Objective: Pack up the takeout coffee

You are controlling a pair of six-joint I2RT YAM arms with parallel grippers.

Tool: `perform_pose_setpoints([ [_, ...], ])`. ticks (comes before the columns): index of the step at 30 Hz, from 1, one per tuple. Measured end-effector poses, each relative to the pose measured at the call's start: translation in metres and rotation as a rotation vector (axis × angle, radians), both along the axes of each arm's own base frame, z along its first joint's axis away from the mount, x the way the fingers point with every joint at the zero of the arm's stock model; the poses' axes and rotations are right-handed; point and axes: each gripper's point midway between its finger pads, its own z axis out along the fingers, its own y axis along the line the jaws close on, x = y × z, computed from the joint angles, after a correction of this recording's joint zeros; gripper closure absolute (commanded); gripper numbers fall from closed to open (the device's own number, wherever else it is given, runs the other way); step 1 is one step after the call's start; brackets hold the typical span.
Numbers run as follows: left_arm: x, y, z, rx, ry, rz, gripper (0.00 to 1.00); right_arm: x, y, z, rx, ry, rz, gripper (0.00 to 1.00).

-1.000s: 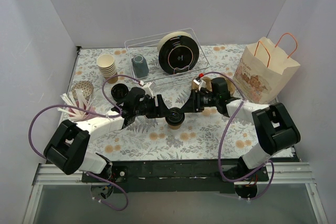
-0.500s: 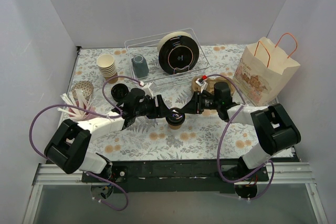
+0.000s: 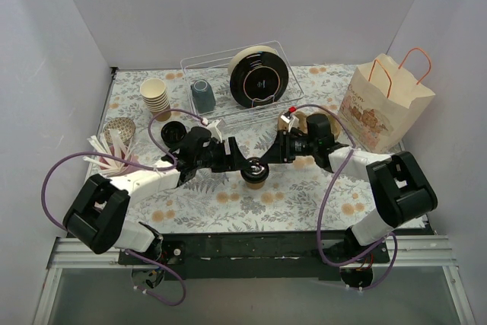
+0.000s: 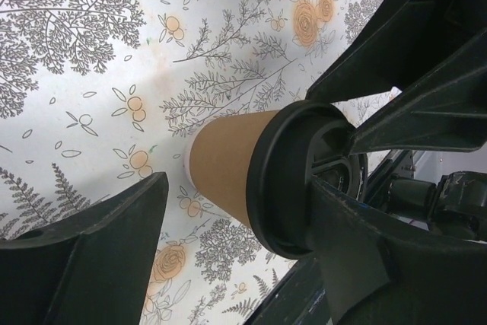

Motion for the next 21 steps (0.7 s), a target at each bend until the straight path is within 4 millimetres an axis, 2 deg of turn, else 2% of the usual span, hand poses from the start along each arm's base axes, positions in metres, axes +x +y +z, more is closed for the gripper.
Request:
perform_pose_setpoints([
  [3, -0.001, -0.001, 0.005, 0.011, 0.015, -0.003, 0.20, 0.004, 0.000, 0.004, -0.027, 0.017, -0.003, 0.38],
  [5, 0.002, -0.004, 0.012, 0.007, 0.006, -0.007, 0.08, 0.009, 0.001, 0.011, -0.039, 0.013, -0.009, 0.32],
  [7, 0.006, -0.007, 0.024, -0.004, -0.015, -0.011, 0.02, 0.013, 0.001, 0.018, -0.050, 0.002, -0.014, 0.30],
  [12, 0.013, -0.012, 0.052, -0.032, -0.062, -0.015, 0.02, 0.024, -0.001, 0.037, -0.092, -0.055, -0.043, 0.28],
  [16, 0.016, -0.007, 0.078, -0.029, -0.118, 0.003, 0.02, 0.026, -0.013, 0.044, -0.189, -0.114, -0.092, 0.23],
  [17, 0.016, -0.004, 0.086, -0.029, -0.139, 0.012, 0.02, 0.026, -0.016, 0.046, -0.218, -0.136, -0.106, 0.16],
  [21, 0.011, 0.015, 0.128, -0.042, -0.267, 0.068, 0.02, 0.020, -0.026, 0.054, -0.326, -0.223, -0.147, 0.04],
])
